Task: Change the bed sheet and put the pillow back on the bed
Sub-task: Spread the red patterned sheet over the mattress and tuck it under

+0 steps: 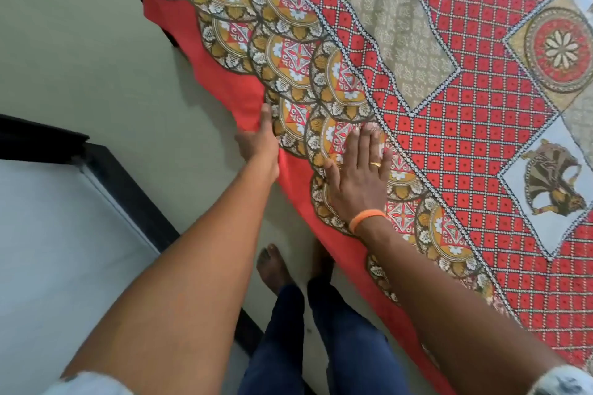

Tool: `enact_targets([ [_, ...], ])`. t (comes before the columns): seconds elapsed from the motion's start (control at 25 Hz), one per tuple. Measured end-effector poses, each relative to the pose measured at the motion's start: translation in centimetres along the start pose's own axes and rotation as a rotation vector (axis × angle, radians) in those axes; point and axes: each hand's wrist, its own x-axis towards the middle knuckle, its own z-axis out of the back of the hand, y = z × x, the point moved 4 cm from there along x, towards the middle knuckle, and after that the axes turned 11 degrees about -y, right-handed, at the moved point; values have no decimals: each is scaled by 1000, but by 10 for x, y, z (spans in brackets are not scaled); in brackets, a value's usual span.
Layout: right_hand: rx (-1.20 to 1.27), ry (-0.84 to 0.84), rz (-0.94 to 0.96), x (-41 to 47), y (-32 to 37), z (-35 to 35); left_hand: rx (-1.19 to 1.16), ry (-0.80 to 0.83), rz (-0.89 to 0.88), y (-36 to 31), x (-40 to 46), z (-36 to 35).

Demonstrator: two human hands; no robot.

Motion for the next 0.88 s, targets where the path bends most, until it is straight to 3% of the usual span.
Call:
enact_targets([
  [0.24,-29,32,87,12,11,-5,196,-134,-230,-8,21,55],
  [0.4,-11,9,61,48,50,-6,250,-140,-18,-2,39,25],
  [0.56,-30,5,436,53,117,-18,213,-166,130,-24,43,12],
  [0.72,290,-16,766,82,130,3,179,-363,-61,-96,69,21],
  [0.8,444,-191,666,109,121,32,100,-387,-127,-135,81,15],
  [0.88,455,-297,291,146,103,39,68,-300,-91,-160,96,-1],
])
